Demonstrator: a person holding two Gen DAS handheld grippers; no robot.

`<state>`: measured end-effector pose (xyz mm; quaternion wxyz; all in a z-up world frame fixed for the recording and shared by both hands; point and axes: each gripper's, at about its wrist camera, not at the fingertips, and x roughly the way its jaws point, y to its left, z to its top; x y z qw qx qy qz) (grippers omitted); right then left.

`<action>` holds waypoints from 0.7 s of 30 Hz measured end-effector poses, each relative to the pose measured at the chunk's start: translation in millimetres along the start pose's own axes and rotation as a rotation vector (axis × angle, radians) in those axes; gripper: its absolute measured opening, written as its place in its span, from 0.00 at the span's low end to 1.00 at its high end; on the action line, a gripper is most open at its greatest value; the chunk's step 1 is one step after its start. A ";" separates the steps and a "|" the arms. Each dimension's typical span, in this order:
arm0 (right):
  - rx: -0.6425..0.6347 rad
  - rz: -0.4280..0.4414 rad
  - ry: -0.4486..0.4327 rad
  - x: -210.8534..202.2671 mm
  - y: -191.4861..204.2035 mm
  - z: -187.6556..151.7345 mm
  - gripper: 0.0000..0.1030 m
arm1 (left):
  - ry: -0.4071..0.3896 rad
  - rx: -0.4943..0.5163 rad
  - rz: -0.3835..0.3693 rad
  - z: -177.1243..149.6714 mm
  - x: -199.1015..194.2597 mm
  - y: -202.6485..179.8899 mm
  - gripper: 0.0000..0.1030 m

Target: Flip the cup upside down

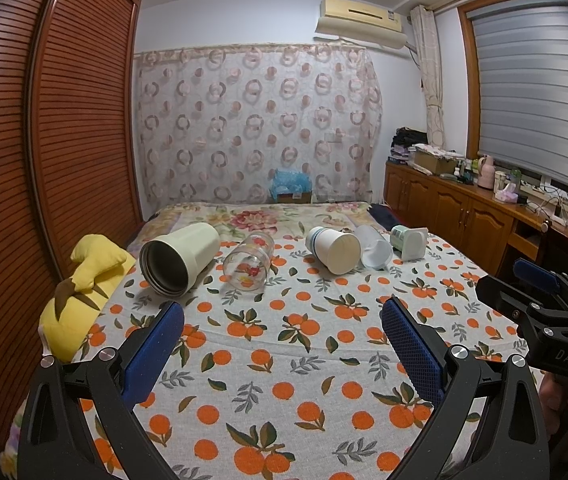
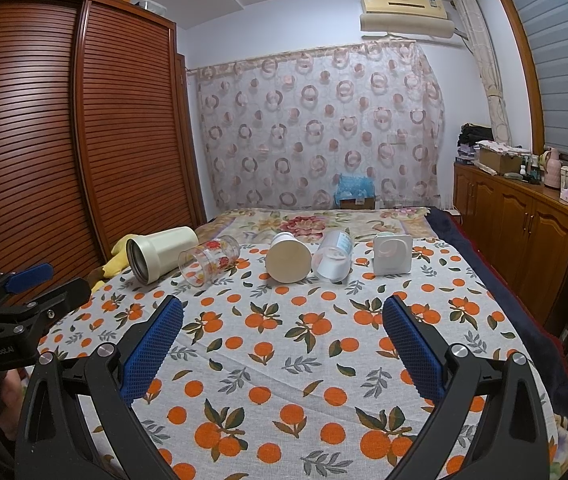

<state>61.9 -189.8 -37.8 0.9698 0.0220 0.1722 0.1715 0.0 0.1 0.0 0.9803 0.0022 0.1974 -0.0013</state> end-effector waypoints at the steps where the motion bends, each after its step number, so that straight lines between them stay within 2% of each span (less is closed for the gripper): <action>1: 0.001 0.001 0.001 0.1 -0.1 0.0 0.98 | 0.000 0.000 0.000 0.0 0.0 0.0 0.93; 11: 0.001 0.002 0.009 2.3 0.5 -0.4 0.98 | 0.027 -0.002 0.000 -2.2 -0.8 -6.2 0.93; 21: -0.017 0.057 0.072 32.9 5.4 -8.7 0.98 | 0.145 0.009 0.010 -16.8 39.5 22.6 0.93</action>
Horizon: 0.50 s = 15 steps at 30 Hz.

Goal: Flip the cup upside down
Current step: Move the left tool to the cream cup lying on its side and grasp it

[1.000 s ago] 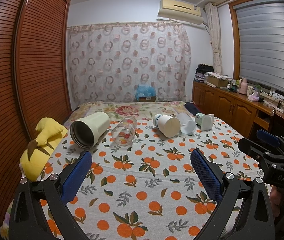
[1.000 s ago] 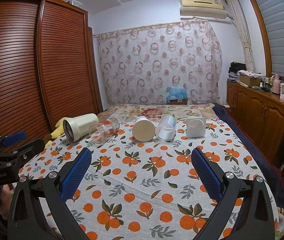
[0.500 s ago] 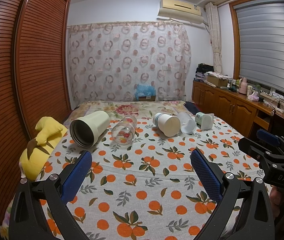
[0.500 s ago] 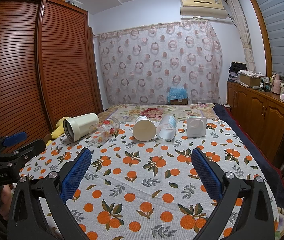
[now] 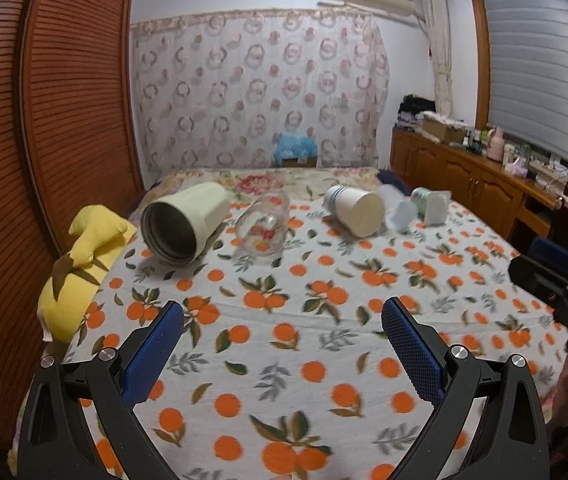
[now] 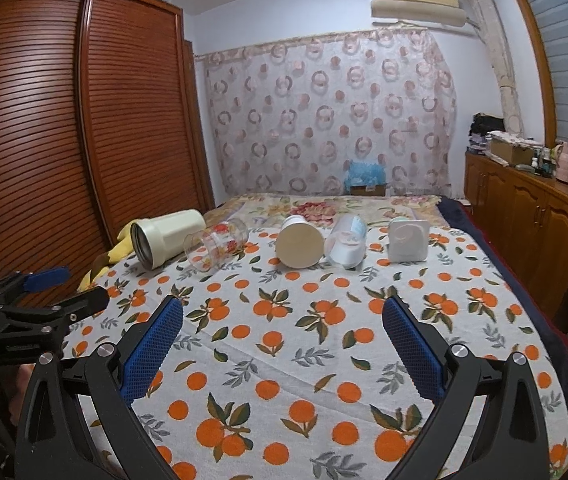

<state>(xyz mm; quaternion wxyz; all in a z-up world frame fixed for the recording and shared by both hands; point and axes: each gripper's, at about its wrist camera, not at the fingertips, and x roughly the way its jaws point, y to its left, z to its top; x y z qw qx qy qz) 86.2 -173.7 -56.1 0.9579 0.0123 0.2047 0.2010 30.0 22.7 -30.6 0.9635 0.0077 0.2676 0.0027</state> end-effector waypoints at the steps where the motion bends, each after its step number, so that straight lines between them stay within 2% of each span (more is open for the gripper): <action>1: -0.002 0.009 0.008 4.6 0.7 0.4 0.98 | 0.010 0.001 -0.002 -0.5 4.4 4.6 0.93; 8: -0.031 0.072 0.059 38.2 9.3 10.9 0.98 | 0.039 0.005 -0.016 4.8 25.2 35.5 0.93; 15: -0.064 0.117 0.111 72.2 21.0 26.2 0.98 | 0.056 0.062 -0.023 25.5 40.0 50.7 0.93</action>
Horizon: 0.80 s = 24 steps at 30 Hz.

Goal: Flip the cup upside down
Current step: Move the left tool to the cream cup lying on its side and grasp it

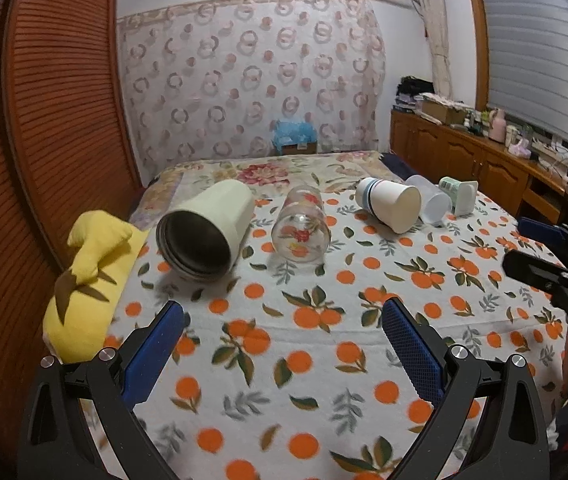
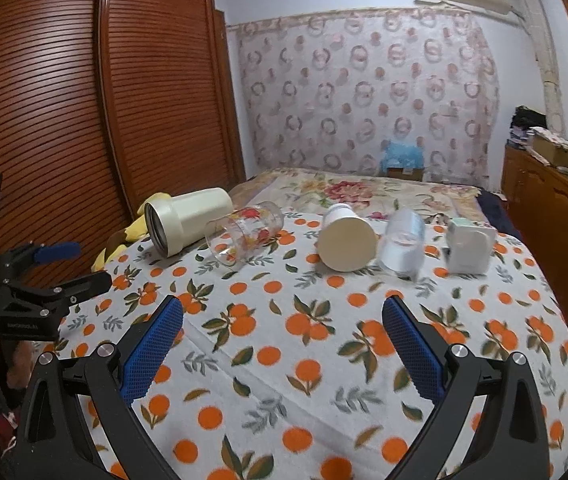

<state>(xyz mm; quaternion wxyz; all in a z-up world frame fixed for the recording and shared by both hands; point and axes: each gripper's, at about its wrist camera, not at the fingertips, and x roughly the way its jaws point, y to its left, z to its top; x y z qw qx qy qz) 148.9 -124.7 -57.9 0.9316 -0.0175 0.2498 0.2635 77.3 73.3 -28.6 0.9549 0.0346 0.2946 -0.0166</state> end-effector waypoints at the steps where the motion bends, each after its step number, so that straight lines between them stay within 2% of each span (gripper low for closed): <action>1: -0.003 0.004 0.009 5.1 0.8 2.8 0.98 | 0.007 0.007 -0.009 4.0 3.1 2.7 0.93; 8: -0.022 0.033 0.079 42.5 3.0 16.3 0.98 | 0.050 0.060 -0.043 35.1 30.0 22.4 0.93; 14: -0.027 0.051 0.112 70.7 7.1 21.7 0.97 | 0.123 0.085 -0.036 59.8 65.3 40.8 0.92; 16: -0.038 0.051 0.121 77.4 9.9 22.1 0.97 | 0.153 0.087 -0.030 65.8 79.7 47.4 0.86; 24: -0.052 0.059 0.138 86.9 15.3 20.9 0.97 | 0.275 0.104 -0.010 90.7 130.6 65.9 0.81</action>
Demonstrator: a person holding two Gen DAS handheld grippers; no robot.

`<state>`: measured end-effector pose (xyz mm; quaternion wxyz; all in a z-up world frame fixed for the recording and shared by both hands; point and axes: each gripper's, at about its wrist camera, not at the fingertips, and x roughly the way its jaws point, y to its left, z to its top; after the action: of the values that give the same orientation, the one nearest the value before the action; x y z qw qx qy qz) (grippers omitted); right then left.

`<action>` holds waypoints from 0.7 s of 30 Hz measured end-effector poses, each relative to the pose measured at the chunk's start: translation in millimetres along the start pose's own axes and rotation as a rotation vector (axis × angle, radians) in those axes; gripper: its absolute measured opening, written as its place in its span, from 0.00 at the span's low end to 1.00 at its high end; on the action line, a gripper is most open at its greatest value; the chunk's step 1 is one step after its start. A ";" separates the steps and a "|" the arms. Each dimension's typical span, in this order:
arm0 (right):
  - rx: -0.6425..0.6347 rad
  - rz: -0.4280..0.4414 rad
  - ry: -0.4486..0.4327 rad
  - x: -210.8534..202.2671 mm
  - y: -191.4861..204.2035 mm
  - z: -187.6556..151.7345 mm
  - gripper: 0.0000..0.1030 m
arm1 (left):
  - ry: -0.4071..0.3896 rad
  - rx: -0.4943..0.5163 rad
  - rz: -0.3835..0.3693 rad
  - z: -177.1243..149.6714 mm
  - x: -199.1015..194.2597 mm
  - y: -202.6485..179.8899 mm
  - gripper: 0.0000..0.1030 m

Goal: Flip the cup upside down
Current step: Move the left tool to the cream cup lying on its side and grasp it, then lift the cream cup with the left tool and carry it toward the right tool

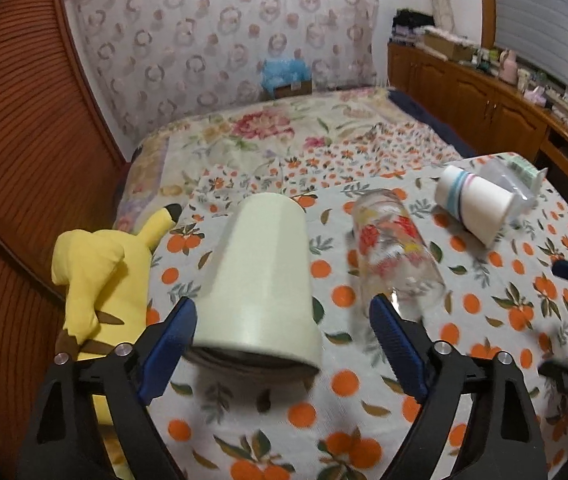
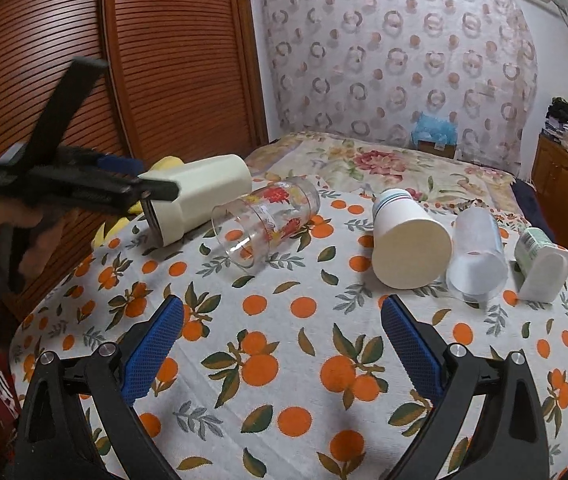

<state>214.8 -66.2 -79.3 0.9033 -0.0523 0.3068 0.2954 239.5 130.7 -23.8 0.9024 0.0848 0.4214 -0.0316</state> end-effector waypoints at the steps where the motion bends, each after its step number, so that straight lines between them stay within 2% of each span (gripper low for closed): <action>1: -0.001 0.001 -0.001 -0.2 0.5 -0.3 0.97 | 0.011 -0.001 0.000 4.5 2.7 2.8 0.81; 7: -0.008 0.009 0.001 -2.0 1.9 -3.9 0.97 | 0.044 0.022 0.017 30.5 14.7 5.9 0.80; 14: 0.007 0.003 0.005 -4.4 -6.4 -6.5 0.97 | 0.181 0.022 0.053 45.8 52.4 13.0 0.80; 21: 0.008 -0.003 -0.007 -10.7 -9.9 -7.8 0.97 | 0.307 -0.008 0.034 48.9 77.6 18.4 0.76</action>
<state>209.5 -81.8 -80.2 0.9050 -0.0483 0.3049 0.2928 328.7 141.1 -50.0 0.8282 0.0921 0.5529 -0.0014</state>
